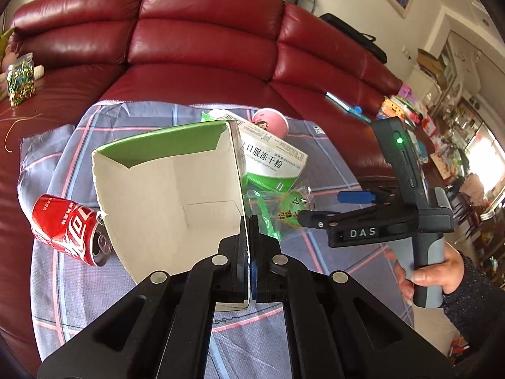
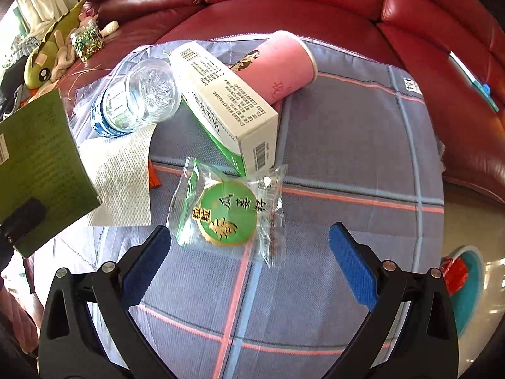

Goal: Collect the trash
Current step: 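Lift the green box with left tool while right tool grasps the green snack packet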

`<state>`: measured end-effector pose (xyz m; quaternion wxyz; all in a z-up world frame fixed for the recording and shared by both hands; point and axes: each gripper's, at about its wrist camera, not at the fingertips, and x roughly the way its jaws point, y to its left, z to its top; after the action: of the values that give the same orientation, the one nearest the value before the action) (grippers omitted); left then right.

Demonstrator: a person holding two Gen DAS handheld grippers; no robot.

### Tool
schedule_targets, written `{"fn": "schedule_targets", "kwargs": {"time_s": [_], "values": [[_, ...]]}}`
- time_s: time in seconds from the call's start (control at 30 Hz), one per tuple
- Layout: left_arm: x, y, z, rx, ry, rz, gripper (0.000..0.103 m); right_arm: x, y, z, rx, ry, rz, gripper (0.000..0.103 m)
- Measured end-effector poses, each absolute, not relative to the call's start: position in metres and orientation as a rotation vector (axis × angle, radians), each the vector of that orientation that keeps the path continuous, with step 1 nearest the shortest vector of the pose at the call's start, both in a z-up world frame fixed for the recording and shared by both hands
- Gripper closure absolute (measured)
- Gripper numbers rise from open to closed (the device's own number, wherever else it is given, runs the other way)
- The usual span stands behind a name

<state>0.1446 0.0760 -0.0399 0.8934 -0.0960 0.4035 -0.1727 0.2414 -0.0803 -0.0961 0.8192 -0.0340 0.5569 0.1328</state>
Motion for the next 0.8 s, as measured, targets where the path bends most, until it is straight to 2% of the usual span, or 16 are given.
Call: {"fn": "schedule_targets", "kwargs": {"time_s": [0.23,0.27,0.3,0.33,0.4,0.5,0.6,0.8], "values": [[0.154,0.073,-0.048,-0.192,0.848,-0.36,0.102,0.257,-0.075,-0.116,-0.083,1.208,0.311,0.009],[0.155,0.072,-0.048,-0.192,0.85,-0.36,0.102,0.255,-0.073,-0.116,-0.089,1.207,0.324,0.025],[0.155,0.072,-0.049,-0.192,0.851,-0.36,0.102,0.253,-0.072,-0.118,-0.093,1.222,0.334,0.047],[0.155,0.071,-0.049,-0.191,0.852,-0.358,0.102,0.249,-0.072,-0.118,-0.091,1.224,0.34,0.049],[0.154,0.069,-0.049,-0.187,0.852,-0.354,0.102,0.242,-0.073,-0.114,-0.085,1.216,0.352,0.061],[0.151,0.065,-0.047,-0.174,0.847,-0.352,0.102,0.232,-0.078,-0.106,-0.061,1.215,0.367,0.071],[0.145,0.059,-0.044,-0.165,0.846,-0.354,0.102,0.218,-0.084,-0.095,-0.057,1.197,0.375,0.076],[0.132,0.043,-0.034,-0.141,0.836,-0.361,0.102,0.192,-0.099,-0.074,-0.044,1.153,0.371,0.077]]}}
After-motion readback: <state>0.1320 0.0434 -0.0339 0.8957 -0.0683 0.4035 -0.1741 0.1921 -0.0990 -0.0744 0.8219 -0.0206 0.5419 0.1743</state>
